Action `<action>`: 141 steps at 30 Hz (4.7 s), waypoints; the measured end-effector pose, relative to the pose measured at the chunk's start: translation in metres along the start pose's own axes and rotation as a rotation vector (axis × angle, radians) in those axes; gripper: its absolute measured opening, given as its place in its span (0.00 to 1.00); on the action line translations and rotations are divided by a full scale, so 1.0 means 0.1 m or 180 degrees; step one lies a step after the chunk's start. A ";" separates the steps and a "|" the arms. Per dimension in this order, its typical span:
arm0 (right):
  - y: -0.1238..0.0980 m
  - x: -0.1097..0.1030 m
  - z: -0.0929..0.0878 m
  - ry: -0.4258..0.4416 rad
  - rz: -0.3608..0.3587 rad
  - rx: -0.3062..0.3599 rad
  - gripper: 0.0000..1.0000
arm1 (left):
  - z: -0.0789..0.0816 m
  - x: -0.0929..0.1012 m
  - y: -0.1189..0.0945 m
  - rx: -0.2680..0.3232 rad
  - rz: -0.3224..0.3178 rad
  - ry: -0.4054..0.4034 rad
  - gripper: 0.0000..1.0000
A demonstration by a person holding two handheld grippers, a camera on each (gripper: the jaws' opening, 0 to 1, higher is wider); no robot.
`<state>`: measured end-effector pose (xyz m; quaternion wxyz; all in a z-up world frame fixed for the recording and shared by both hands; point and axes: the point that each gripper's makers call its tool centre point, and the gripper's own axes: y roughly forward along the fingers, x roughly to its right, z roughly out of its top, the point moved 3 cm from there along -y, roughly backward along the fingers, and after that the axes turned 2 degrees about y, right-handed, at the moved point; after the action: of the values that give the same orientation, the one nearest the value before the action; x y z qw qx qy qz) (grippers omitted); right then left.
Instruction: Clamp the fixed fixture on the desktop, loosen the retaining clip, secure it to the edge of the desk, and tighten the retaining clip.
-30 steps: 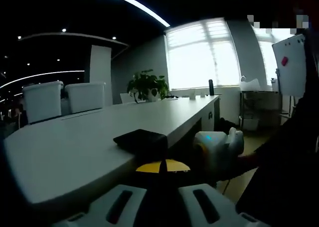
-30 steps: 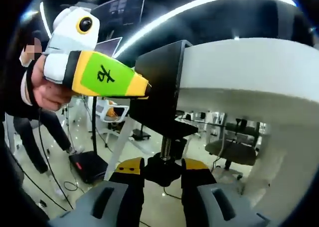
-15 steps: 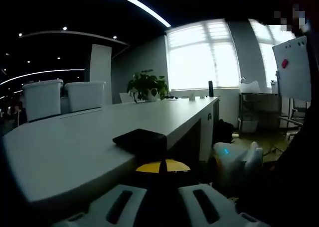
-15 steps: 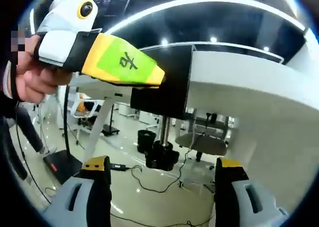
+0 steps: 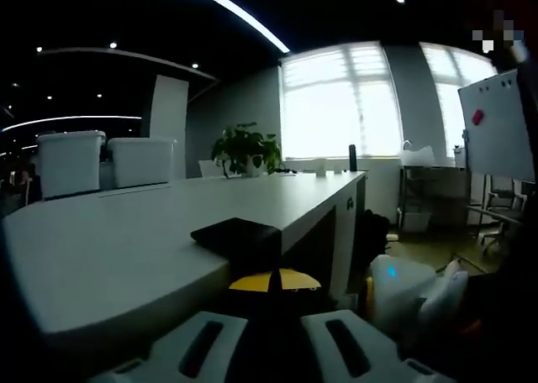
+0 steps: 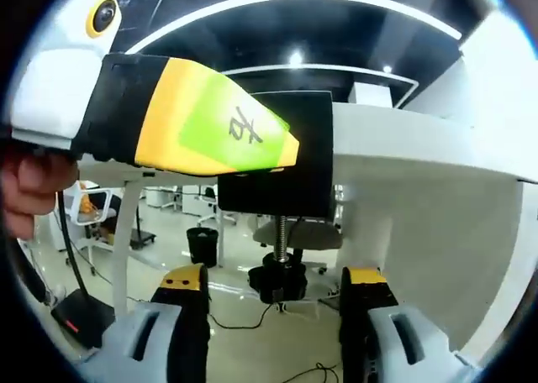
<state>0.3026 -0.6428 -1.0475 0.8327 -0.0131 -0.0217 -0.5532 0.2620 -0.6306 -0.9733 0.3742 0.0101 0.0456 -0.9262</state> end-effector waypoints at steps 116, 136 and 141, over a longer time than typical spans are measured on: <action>0.24 -0.05 0.01 -0.0447 0.2531 0.0043 0.25 | 0.08 0.01 -0.01 -0.0030 0.0358 -0.0015 0.01; -0.04 -0.03 -0.12 -0.0092 0.1424 0.0022 0.78 | 0.09 0.05 0.01 0.0031 0.0326 -0.0126 0.01; -0.02 -0.07 0.02 -0.0044 0.0977 0.0177 0.71 | 0.09 0.05 0.01 0.0092 0.0285 -0.0170 0.01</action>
<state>0.2983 -0.6368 -1.0460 0.9073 0.0030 -0.0404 -0.4185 0.2590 -0.6356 -0.9651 0.4162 -0.0072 0.0216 -0.9090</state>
